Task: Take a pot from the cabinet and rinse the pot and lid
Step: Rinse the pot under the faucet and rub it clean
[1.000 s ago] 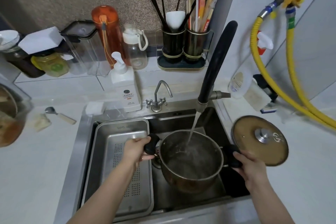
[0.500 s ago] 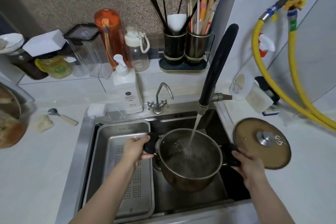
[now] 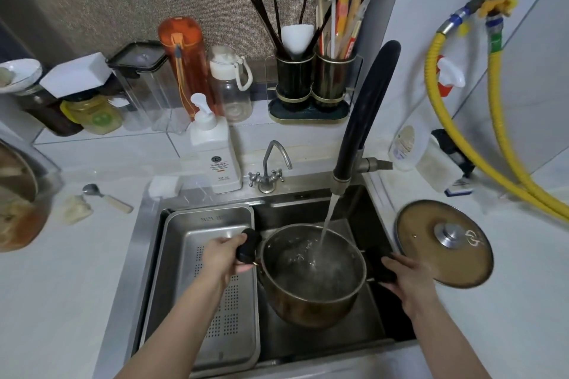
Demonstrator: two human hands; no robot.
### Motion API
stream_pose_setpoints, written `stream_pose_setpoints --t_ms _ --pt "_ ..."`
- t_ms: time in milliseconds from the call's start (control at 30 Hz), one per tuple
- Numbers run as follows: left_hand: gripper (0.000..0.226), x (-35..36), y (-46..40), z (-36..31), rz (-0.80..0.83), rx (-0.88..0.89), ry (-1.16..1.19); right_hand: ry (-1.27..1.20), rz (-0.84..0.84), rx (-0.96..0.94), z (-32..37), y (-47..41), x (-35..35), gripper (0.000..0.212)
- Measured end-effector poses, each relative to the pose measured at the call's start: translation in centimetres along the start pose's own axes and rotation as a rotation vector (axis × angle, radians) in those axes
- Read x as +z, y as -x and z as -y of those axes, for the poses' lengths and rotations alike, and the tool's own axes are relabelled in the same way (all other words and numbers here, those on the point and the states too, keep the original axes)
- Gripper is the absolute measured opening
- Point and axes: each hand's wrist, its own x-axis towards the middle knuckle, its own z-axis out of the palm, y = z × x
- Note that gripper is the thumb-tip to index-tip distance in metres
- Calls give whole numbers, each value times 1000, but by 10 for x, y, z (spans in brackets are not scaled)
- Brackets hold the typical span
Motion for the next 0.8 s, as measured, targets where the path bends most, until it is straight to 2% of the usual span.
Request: stream_pose_setpoints --t_ms 133,300,467,600,700,800 --pt "10 3 -2 -10 -22 12 45 -12 18 -15 7 -7 8 42" --pt "16 9 0 -16 3 -13 153 -84 17 -12 12 -9 9 41" --pt "11 1 2 -9 82 -48 261 -128 92 33 -6 -5 8 44" --pt "4 -8 3 -7 163 -13 166 -84 165 0 -11 -8 5 50" --pt "16 -17 4 -4 181 93 17 5 173 -62 -11 -10 1 62" --pt "33 -25 8 -7 176 191 -109 144 192 -158 -8 -9 2 64"
